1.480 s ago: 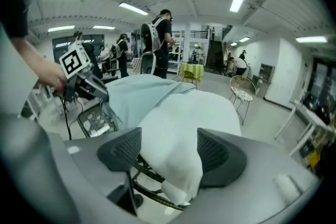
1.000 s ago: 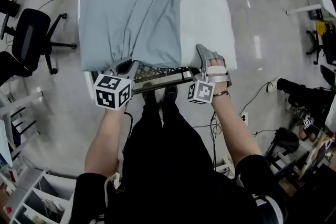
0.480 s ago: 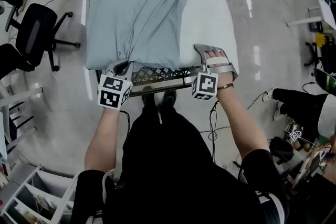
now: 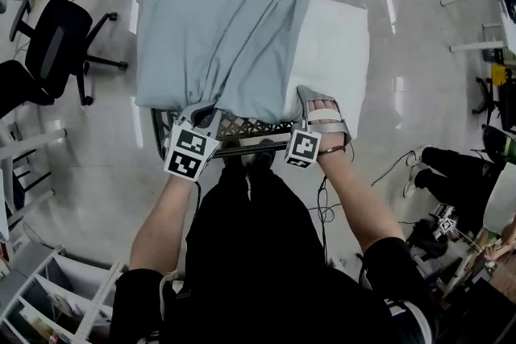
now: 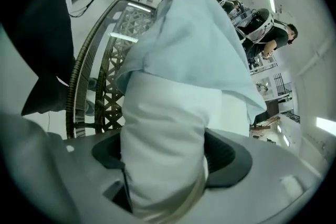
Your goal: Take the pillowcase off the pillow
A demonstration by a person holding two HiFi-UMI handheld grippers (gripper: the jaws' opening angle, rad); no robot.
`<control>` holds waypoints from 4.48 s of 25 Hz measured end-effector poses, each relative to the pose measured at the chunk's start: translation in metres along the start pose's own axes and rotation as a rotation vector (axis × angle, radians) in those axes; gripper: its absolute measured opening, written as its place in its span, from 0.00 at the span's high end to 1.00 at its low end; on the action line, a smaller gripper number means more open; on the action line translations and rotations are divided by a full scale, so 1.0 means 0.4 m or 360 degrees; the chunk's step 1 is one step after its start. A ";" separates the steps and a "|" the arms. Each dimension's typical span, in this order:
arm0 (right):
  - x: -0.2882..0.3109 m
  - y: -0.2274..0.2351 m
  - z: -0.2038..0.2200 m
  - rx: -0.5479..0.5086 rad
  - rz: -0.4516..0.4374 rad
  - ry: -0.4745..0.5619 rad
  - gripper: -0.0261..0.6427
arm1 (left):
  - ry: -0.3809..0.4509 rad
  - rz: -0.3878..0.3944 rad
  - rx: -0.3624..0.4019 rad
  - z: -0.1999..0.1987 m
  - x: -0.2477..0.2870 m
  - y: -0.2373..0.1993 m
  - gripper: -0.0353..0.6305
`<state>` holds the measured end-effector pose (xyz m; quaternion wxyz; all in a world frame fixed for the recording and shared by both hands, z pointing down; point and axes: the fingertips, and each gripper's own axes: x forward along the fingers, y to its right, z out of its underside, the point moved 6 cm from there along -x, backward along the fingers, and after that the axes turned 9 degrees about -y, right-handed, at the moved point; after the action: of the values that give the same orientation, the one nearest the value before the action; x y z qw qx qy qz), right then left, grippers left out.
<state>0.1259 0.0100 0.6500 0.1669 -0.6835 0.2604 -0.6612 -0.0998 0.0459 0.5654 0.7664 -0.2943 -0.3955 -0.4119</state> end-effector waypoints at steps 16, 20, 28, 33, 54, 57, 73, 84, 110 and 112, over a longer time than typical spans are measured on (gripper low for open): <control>0.076 -0.019 -0.037 -0.0041 -0.0053 -0.0192 0.28 | 0.0205 0.0036 0.0025 0.025 0.058 -0.003 0.94; 0.065 -0.013 -0.027 -0.0045 0.0003 -0.0097 0.40 | 0.0193 0.0009 0.0016 0.038 0.058 -0.014 0.94; -0.070 0.096 0.008 0.0097 -0.0020 -0.0022 0.64 | 0.0195 -0.0042 0.0026 0.009 -0.011 -0.049 0.94; -0.181 0.205 0.017 0.0137 -0.0105 -0.0016 0.66 | 0.0255 -0.0088 0.0053 -0.052 -0.095 -0.089 0.94; -0.304 0.409 0.117 0.0384 -0.0684 0.0102 0.66 | 0.0234 -0.0339 0.0336 -0.042 -0.233 -0.061 0.60; -0.338 0.434 0.123 0.0382 -0.0772 0.0131 0.66 | 0.0197 -0.0579 0.0405 -0.040 -0.248 -0.117 0.57; -0.320 0.539 0.262 0.0433 -0.1088 0.0276 0.64 | 0.0257 -0.0723 0.0727 -0.251 -0.383 -0.230 0.41; -0.261 0.615 0.338 0.0326 -0.1265 0.0374 0.64 | 0.0172 -0.0480 0.0419 -0.245 -0.348 -0.322 0.42; -0.370 0.646 0.086 0.0393 -0.1524 0.0530 0.55 | 0.0098 -0.0341 0.1177 -0.324 -0.507 -0.276 0.53; -0.354 0.656 0.093 0.0377 -0.1498 0.0512 0.49 | 0.0054 -0.0338 0.1159 -0.349 -0.488 -0.277 0.55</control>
<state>0.1287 -0.1248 0.3815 -0.1148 -0.5927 -0.1300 -0.7865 -0.2128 -0.0388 0.3419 0.7803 0.0470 -0.5315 -0.3262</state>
